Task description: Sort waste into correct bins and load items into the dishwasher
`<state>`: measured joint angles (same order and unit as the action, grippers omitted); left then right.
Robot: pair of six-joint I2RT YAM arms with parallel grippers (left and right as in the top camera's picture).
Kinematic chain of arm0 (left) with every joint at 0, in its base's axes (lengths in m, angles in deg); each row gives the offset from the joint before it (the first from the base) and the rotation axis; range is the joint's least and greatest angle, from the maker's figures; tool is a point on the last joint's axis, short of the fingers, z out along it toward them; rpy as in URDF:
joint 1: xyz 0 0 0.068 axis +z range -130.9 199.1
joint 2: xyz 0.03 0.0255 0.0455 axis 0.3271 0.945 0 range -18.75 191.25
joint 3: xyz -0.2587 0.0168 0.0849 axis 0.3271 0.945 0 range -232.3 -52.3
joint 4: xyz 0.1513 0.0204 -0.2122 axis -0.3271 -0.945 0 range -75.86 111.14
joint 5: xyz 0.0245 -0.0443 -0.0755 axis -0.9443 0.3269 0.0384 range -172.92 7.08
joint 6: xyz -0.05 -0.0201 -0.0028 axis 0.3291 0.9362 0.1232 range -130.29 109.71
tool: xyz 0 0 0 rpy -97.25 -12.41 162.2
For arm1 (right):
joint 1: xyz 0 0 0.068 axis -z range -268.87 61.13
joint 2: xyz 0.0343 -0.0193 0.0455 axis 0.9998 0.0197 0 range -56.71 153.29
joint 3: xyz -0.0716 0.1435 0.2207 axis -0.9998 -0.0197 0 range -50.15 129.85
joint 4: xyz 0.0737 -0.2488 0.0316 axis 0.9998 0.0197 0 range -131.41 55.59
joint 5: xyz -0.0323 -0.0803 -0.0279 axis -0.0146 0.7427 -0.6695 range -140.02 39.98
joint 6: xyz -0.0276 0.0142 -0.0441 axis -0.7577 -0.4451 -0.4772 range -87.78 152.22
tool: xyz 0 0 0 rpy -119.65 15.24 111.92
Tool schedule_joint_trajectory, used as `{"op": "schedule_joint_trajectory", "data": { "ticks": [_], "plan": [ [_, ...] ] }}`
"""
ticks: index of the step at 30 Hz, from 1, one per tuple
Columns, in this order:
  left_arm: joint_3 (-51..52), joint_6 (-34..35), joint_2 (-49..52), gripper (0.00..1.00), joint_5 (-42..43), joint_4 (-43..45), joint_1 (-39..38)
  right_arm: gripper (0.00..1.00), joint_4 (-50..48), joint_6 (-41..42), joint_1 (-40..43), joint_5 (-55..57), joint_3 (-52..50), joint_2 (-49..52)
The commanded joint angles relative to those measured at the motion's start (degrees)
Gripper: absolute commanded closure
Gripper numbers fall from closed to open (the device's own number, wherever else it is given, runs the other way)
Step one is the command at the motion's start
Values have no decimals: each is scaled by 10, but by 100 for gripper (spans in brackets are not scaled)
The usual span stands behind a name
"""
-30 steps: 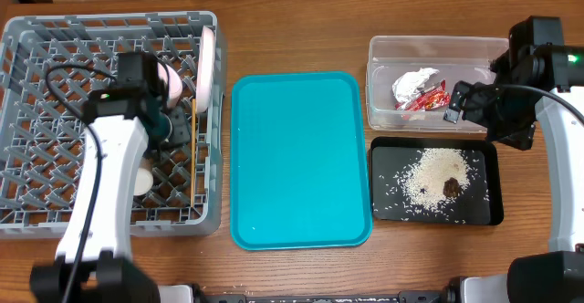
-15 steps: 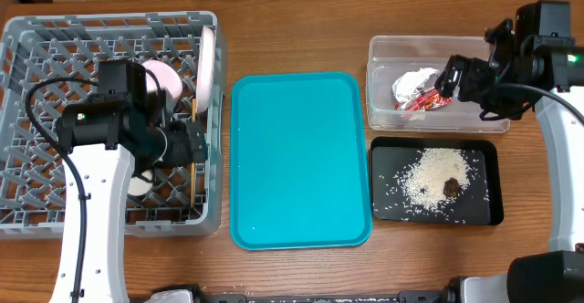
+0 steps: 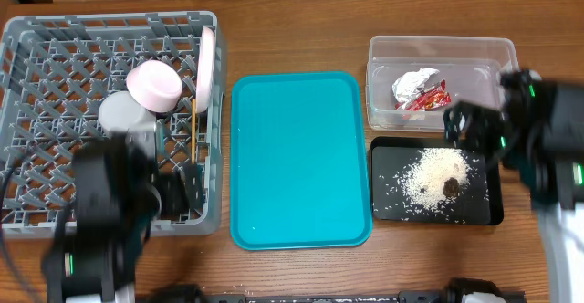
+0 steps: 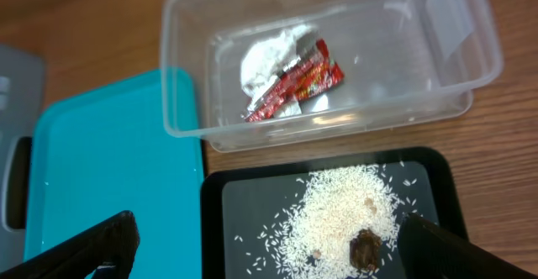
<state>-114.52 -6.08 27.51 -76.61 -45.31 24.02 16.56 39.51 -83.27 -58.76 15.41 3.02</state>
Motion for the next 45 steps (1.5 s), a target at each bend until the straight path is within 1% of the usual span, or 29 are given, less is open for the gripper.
{"op": "schedule_joint_trajectory", "data": {
  "ticks": [1, 2, 6, 11, 20, 23, 26, 30, 32, 33, 36, 39, 40, 42, 43, 45],
  "plan": [
    [59, 28, -93, 0, 30, 34, 3, 0, -3, 2, 1, 8, -56, -99],
    [69, 46, -114, 0, 30, 41, 3, 0, 8, 2, 1, 8, -63, -119],
    [79, 50, -145, 0, 25, 43, 3, 0, 58, 2, 1, 8, -65, -163],
    [81, 50, -144, 0, 25, 29, 3, 0, 84, 2, 1, 8, -65, -171],
    [81, 50, -144, 0, 25, 17, 3, 0, 86, 2, 1, 8, -65, -165],
    [81, 50, -144, 0, 25, 17, 3, 0, 85, 1, 1, 47, -65, -165],
    [81, 50, -144, 0, 25, 17, 3, 0, 85, 1, 1, 68, -67, -183],
    [81, 50, -144, 0, 25, 17, 3, 0, 72, 1, 0, 63, -76, -232],
    [81, 50, -144, 0, 25, 17, 3, 0, 39, 1, 0, 63, -94, -270],
    [81, 50, -144, 0, 25, 17, 3, 0, -7, 2, 0, 61, -127, -325],
    [81, 50, -144, 0, 25, 17, 3, 0, -77, 1, 0, 54, -191, -403],
    [81, 50, -144, 0, 25, 17, 3, 0, -168, 2, 0, 45, -282, -480],
    [81, 50, -144, 0, 25, 17, 3, 0, -227, 2, -1, 28, -339, -519],
    [81, 50, -144, 0, 25, 17, 3, 0, -292, 1, -1, 10, -399, -551],
    [81, 50, -144, 0, 25, 17, 3, 0, -361, 1, -1, -2, -450, -572],
    [81, 50, -144, 0, 25, 17, 3, 0, -442, 2, -2, -4, -500, -584]
  ]
}}
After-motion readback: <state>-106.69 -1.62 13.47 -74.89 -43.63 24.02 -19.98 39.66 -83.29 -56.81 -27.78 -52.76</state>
